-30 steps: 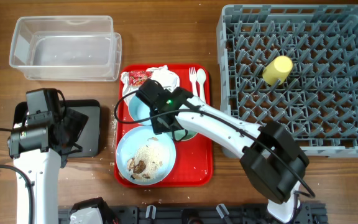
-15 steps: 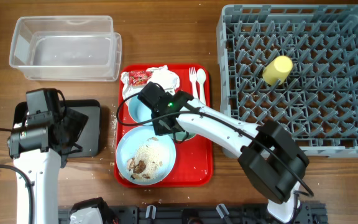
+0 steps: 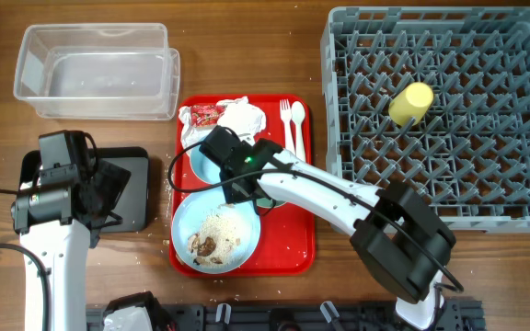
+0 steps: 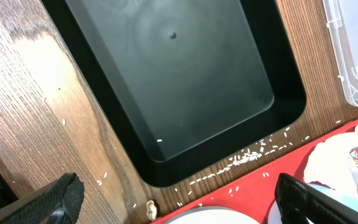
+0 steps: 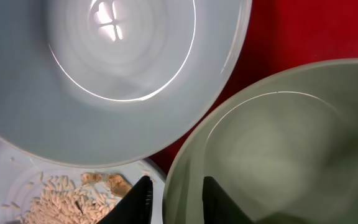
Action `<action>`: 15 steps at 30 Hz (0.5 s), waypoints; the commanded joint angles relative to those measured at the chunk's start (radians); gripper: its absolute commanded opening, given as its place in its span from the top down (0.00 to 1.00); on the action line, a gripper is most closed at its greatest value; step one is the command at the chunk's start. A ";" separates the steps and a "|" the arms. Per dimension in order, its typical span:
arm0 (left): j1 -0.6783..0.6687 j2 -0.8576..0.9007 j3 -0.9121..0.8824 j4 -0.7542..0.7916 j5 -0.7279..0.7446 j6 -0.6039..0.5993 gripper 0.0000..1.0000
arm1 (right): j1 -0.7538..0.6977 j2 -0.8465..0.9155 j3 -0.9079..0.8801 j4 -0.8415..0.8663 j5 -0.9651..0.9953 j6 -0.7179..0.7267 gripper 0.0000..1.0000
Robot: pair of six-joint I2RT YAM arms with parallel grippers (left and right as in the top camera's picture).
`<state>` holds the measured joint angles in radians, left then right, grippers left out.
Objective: Sort waste into correct bins and load items into the dishwasher rack
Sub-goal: 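Lower the right gripper onto the pale-green bowl rim and grasp it, then lift the pale-green bowl and carry it over the grey rack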
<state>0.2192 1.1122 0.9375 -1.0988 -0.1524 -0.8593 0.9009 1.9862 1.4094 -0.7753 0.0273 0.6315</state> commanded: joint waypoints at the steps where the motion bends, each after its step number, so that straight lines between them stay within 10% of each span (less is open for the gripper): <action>1: 0.002 -0.011 -0.002 0.002 -0.017 -0.013 0.00 | 0.003 0.020 -0.011 0.011 0.010 0.008 0.77; 15: 0.002 -0.011 -0.002 0.002 -0.017 -0.013 0.00 | 0.002 0.018 0.045 -0.084 -0.002 -0.003 0.96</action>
<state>0.2192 1.1122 0.9375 -1.0988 -0.1524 -0.8593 0.9009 1.9865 1.4357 -0.8501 0.0341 0.6277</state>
